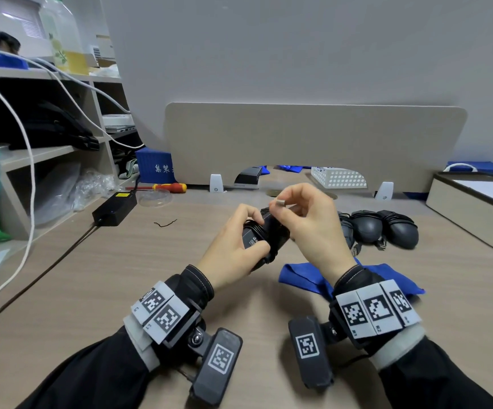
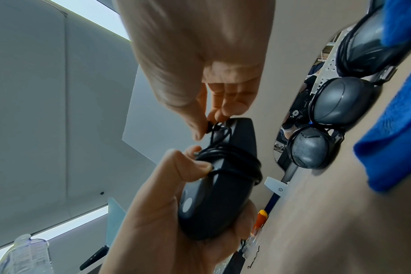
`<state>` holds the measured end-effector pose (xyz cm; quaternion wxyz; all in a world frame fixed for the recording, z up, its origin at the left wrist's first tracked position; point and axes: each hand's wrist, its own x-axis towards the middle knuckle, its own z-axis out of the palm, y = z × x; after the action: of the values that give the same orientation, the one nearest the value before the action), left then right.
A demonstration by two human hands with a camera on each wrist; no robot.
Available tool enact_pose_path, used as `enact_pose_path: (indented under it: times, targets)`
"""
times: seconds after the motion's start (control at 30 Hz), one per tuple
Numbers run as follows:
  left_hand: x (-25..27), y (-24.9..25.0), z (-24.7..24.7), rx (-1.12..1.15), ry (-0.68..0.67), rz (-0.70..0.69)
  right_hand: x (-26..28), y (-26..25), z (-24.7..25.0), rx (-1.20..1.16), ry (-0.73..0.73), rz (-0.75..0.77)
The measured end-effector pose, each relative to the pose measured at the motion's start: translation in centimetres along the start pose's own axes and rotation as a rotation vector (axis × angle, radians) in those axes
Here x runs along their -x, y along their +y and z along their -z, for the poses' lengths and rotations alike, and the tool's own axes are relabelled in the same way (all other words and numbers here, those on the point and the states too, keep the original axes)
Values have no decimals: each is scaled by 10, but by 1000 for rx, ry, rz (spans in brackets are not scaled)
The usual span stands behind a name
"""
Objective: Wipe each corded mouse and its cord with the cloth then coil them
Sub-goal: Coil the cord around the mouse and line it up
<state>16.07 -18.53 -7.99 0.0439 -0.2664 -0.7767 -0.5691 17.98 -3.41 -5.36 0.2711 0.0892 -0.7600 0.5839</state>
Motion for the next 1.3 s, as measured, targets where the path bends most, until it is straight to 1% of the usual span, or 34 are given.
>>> enact_pose_path:
  times: [0.03,0.1,0.13,0.2,0.27,0.33,0.4,0.47,0.6,0.73,0.9,0.97,1.1,1.3]
  targets:
    - [-1,1,-1,30,28,26,1,-4,0,-82,15,-1]
    - [-4,1,1,114,137,102,3,-11,1,-249,6,-41]
    - [-6,0,3,157,208,136,4,-13,1,-304,-17,-69]
    - [-10,-2,7,233,328,178,7,-11,-2,-343,-86,-133]
    - [-12,-4,8,319,380,203,10,-7,-9,-383,-176,-195]
    - [-12,-2,6,418,393,226,13,-7,-14,-462,-252,-272]
    - [-11,0,5,511,392,245,13,-8,-14,-519,-293,-347]
    - [-10,1,5,559,384,256,13,-7,-12,-544,-308,-404]
    - [-11,-1,5,534,398,297,11,-1,-10,-593,-341,-509]
    - [-12,-5,5,534,385,330,10,2,-9,-586,-373,-554]
    - [-14,-9,9,636,320,417,10,4,-7,-654,-418,-595]
    - [-14,-10,10,664,270,447,10,5,-9,-640,-403,-591]
    - [-12,-9,11,714,160,458,10,5,-10,-602,-368,-572]
    - [-10,-11,7,755,147,482,11,7,-10,-653,-277,-611]
